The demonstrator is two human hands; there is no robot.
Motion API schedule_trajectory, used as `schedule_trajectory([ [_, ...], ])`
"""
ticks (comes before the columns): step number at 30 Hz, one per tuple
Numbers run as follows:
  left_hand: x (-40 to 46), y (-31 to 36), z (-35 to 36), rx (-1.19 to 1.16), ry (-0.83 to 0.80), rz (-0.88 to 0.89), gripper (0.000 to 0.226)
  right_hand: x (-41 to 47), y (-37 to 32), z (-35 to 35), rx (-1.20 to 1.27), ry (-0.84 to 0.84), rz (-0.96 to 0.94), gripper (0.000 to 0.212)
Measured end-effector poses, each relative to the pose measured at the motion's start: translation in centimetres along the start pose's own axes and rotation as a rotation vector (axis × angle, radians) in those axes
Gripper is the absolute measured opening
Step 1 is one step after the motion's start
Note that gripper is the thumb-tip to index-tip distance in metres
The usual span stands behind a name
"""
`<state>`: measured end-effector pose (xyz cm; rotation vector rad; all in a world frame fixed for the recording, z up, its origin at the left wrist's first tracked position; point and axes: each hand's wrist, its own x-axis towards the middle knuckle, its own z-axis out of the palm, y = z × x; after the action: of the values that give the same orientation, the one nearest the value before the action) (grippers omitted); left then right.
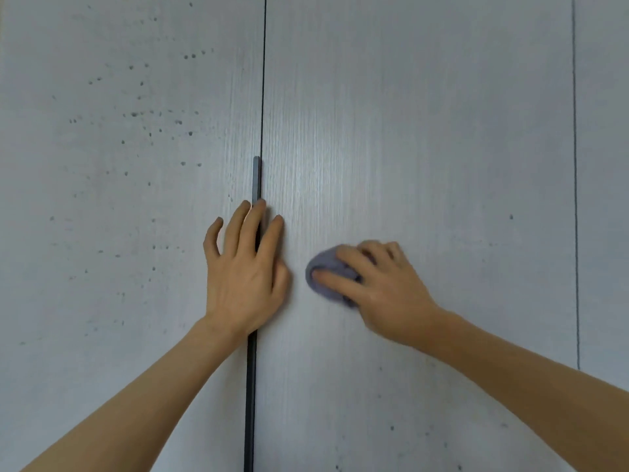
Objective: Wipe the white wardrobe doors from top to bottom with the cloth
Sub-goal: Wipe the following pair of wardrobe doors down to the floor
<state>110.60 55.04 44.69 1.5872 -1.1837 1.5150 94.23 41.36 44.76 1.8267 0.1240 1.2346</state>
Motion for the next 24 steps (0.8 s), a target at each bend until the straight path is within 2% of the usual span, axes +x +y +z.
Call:
schedule_trajectory([
  [1,-0.2,0.5,0.1,0.009,0.003,0.036,0.049,-1.4,-0.5,-0.3,-0.025,-0.084,-0.204,0.045],
  [2,-0.4,1.0,0.2,0.009,0.01,0.078,0.048,-2.4,-0.3,-0.7,-0.051,-0.141,-0.326,0.045],
  [3,-0.4,1.4,0.2,0.001,0.008,0.112,0.048,-2.9,0.5,-1.1,-0.084,-0.156,-0.354,0.045],
  [5,0.0,2.9,0.6,-0.026,-0.014,0.164,0.048,-2.8,3.0,-2.2,-0.149,-0.103,-0.178,0.048],
  [7,0.8,4.3,0.8,-0.049,-0.046,0.162,0.05,-1.6,5.9,-3.4,-0.192,-0.006,0.122,0.056],
  [10,1.7,5.5,0.8,-0.103,-0.074,0.081,0.051,1.1,8.5,-4.8,-0.067,0.108,0.596,0.064],
  [12,1.7,6.6,1.0,-0.126,-0.086,0.027,0.052,0.9,8.0,-4.6,0.004,0.143,0.696,0.062],
  [14,1.4,7.3,1.3,-0.115,-0.108,0.004,0.053,-1.1,6.3,-3.7,0.016,0.123,0.493,0.056],
  [17,1.4,8.2,1.4,-0.091,-0.128,-0.043,0.053,-6.4,5.1,-3.6,-0.008,-0.072,-0.071,0.046],
  [19,1.6,8.8,1.1,-0.102,-0.142,-0.075,0.054,-8.2,6.5,-4.7,-0.012,-0.153,-0.225,0.05],
  [21,1.5,9.8,0.8,-0.117,-0.15,-0.064,0.055,-8.2,8.8,-6.1,-0.035,-0.107,-0.176,0.046],
  [22,1.4,10.3,0.7,-0.121,-0.152,-0.049,0.056,-7.8,10.2,-6.7,-0.057,-0.055,-0.092,0.045],
  [24,1.0,11.7,0.6,-0.116,-0.16,-0.012,0.056,-6.7,13.3,-8.3,-0.077,0.043,0.192,0.052],
])
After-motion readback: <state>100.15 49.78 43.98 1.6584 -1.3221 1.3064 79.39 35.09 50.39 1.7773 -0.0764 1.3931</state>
